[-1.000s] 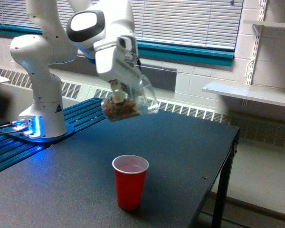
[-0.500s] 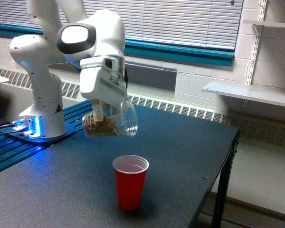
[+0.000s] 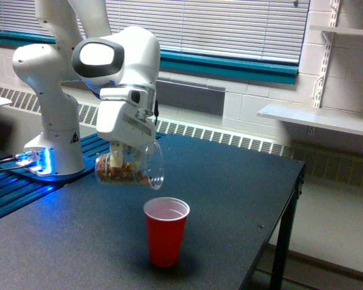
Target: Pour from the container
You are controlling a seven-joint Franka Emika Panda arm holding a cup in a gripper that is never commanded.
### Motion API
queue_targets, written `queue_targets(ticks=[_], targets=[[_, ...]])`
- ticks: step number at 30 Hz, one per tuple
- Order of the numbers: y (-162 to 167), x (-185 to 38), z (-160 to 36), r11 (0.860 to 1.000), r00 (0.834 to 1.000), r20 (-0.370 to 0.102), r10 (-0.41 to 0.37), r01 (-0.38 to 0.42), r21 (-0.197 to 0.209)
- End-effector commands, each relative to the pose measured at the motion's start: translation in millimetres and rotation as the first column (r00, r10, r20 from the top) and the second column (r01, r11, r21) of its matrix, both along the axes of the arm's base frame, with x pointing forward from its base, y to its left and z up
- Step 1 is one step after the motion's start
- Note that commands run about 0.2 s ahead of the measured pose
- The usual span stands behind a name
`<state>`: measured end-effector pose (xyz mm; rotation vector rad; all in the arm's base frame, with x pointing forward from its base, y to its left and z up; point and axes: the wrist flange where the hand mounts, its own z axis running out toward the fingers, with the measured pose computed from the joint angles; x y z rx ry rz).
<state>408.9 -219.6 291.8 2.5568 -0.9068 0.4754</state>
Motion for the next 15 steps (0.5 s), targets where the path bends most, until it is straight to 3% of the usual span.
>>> queue_targets(ticks=[1, 15], targets=[[2, 4, -2.9, 1.0, 1.0, -0.03, 0.006, -0.007, -0.025], [6, 16, -4.6, 0.996, 0.992, -0.115, 0.046, -0.055, -0.071]])
